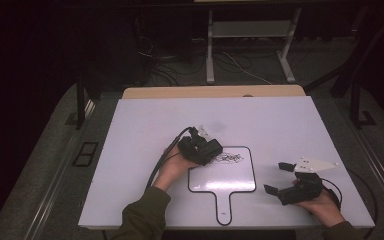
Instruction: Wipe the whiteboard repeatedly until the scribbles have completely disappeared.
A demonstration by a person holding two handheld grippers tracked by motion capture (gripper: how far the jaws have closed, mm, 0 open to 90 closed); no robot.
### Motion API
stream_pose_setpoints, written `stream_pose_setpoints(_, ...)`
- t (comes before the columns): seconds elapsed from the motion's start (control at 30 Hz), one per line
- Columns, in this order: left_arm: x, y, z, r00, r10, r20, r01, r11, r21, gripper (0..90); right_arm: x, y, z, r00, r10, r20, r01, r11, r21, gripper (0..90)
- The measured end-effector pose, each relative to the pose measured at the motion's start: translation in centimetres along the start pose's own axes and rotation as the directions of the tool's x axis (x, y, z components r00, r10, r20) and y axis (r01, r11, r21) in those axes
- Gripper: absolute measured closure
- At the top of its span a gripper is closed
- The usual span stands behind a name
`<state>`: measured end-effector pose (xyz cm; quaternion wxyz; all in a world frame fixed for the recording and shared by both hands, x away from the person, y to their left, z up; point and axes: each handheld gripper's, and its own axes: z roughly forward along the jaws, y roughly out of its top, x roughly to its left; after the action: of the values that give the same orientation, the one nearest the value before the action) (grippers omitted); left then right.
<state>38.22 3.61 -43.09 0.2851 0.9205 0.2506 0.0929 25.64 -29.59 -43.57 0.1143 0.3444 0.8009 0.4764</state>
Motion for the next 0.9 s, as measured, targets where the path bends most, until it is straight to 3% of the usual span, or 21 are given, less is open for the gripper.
stream_pose_setpoints(0.3,-0.7,0.3,0.2,0.9994,0.025,0.024,-0.025,0.9997,0.0,39.0,0.0,0.0,0.0,1.0,0.0,0.001,0.0,1.0,-0.001,0.0)
stream_pose_setpoints(0.77,1.6,-0.8,-0.6,0.9989,-0.028,-0.037,0.029,0.9995,0.013,39.0,0.0,0.0,0.0,1.0,0.0,0.0,0.0,1.0,0.001,0.0)
stream_pose_setpoints(0.9,1.3,-0.6,-0.5,0.999,-0.028,-0.035,0.029,0.9995,0.012,39.0,0.0,0.0,0.0,1.0,0.001,0.0,-0.001,1.0,0.001,0.0)
